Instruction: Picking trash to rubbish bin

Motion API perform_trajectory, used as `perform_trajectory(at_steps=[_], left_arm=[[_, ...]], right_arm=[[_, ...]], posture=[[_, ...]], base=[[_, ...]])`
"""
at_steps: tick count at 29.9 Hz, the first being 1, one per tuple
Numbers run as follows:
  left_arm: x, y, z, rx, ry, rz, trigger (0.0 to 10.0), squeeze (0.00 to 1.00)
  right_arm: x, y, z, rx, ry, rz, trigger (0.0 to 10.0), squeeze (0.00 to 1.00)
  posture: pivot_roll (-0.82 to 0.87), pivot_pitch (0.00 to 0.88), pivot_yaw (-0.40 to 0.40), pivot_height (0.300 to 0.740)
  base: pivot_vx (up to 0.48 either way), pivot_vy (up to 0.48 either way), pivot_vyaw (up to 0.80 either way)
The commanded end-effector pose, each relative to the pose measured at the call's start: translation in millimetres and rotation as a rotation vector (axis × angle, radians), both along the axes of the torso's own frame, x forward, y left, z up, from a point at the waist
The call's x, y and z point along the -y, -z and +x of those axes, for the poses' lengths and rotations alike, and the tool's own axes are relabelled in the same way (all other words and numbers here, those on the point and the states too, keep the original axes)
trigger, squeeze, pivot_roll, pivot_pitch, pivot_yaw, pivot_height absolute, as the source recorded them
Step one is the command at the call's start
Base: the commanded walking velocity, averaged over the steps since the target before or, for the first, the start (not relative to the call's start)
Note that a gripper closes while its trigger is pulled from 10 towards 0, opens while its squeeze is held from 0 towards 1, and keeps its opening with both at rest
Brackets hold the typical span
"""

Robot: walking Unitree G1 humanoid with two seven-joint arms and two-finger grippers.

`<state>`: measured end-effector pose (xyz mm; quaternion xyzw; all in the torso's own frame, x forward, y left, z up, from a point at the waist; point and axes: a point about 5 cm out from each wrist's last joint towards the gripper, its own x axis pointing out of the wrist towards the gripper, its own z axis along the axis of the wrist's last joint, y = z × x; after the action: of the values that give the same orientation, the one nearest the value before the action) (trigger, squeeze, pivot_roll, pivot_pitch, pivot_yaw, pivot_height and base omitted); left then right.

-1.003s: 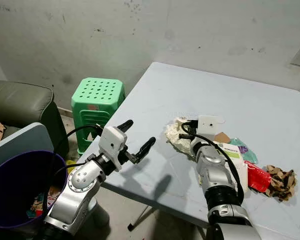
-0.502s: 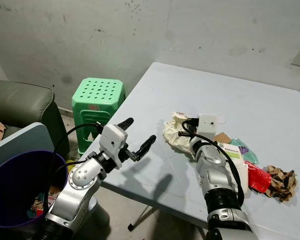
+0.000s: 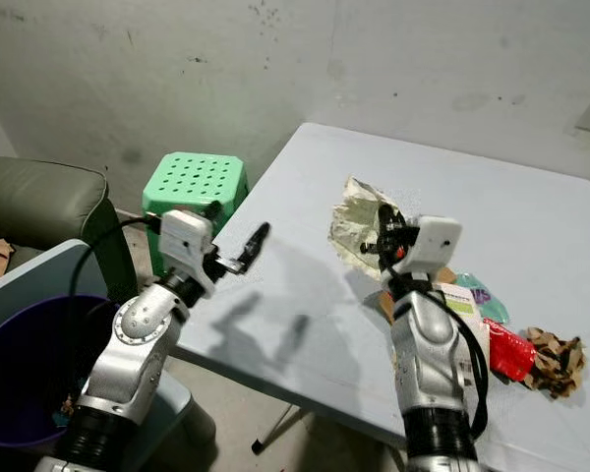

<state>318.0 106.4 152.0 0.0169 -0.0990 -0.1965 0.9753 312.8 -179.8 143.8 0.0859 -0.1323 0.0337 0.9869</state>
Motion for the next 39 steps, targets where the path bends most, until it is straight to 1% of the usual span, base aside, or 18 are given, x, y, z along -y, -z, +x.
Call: perform_trajectory(at_steps=[1, 2, 3, 6, 7, 8, 10, 17, 29, 34, 38, 39], left_arm=[[-4.9, -2, 0.6, 0.019, -0.023, -0.019, 10.0, 0.00], [-10.2, 0, 1.1, 0.000, -0.046, -0.040, 10.0, 0.00], [-10.2, 0, 1.1, 0.000, -0.046, -0.040, 10.0, 0.00], [-17.7, 7, 3.5, -0.042, -0.098, -0.048, 10.0, 0.00], [-19.9, 8, 4.8, -0.049, -0.124, -0.043, 10.0, 0.00], [-20.1, 7, 5.1, -0.046, -0.124, -0.044, 10.0, 0.00], [-20.0, 5, 5.8, -0.042, -0.119, -0.054, 10.0, 0.00], [-20.8, 2, 9.6, -0.036, -0.119, -0.051, 10.0, 0.00], [-20.9, 6, 10.7, -0.065, -0.120, -0.059, 10.0, 0.00], [-21.4, 6, 11.0, -0.067, -0.124, -0.053, 10.0, 0.00], [-21.6, 5, 10.3, -0.055, -0.129, -0.050, 10.0, 0.00], [-21.2, 6, 10.4, -0.064, -0.131, -0.066, 10.0, 0.00]], right_arm=[[0.1, -6, -5.2, 0.035, 0.020, -0.021, 10.0, 0.00], [-2.4, -5, -10.4, 0.040, 0.022, -0.065, 10.0, 0.00], [-2.4, -5, -10.4, 0.040, 0.022, -0.065, 10.0, 0.00], [-5.1, -1, -17.1, 0.035, 0.024, -0.100, 10.0, 0.00], [-4.7, 1, -19.1, 0.022, 0.033, -0.133, 10.0, 0.00], [-4.8, 1, -20.0, 0.023, 0.035, -0.144, 10.0, 0.00], [-4.4, 0, -20.7, 0.025, 0.036, -0.133, 10.0, 0.00], [-3.9, -3, -21.2, 0.028, 0.044, -0.179, 10.0, 0.00], [-8.3, -1, -22.0, 0.009, 0.015, -0.193, 10.0, 0.00], [-9.8, -1, -21.5, 0.006, 0.004, -0.199, 10.0, 0.00], [-9.8, 0, -21.0, 0.002, -0.001, -0.202, 10.0, 0.00], [-10.0, 0, -21.1, 0.000, -0.004, -0.203, 10.0, 0.00]], posture=[[-0.01, 0.000, -0.079, 0.740], [-0.01, 0.000, -0.075, 0.740], [-0.01, 0.000, -0.075, 0.740], [-0.02, 0.000, -0.072, 0.740], [-0.02, 0.000, -0.071, 0.740], [-0.02, 0.000, -0.068, 0.740], [-0.02, 0.000, -0.066, 0.740], [-0.02, 0.000, -0.062, 0.740], [-0.02, 0.000, -0.071, 0.740], [-0.01, 0.000, -0.075, 0.740], [-0.01, 0.000, -0.078, 0.740], [-0.01, 0.000, -0.079, 0.740]], base=[[0.000, 0.000, 0.00], [0.000, 0.000, 0.00], [0.000, 0.000, 0.00], [0.000, 0.000, 0.00], [0.000, 0.000, 0.00], [0.000, 0.000, 0.00], [0.000, 0.000, 0.00], [0.000, 0.000, 0.80], [0.000, 0.000, 0.80], [0.000, 0.433, 0.80], [0.000, 0.000, 0.80], [0.000, 0.000, 0.80]])
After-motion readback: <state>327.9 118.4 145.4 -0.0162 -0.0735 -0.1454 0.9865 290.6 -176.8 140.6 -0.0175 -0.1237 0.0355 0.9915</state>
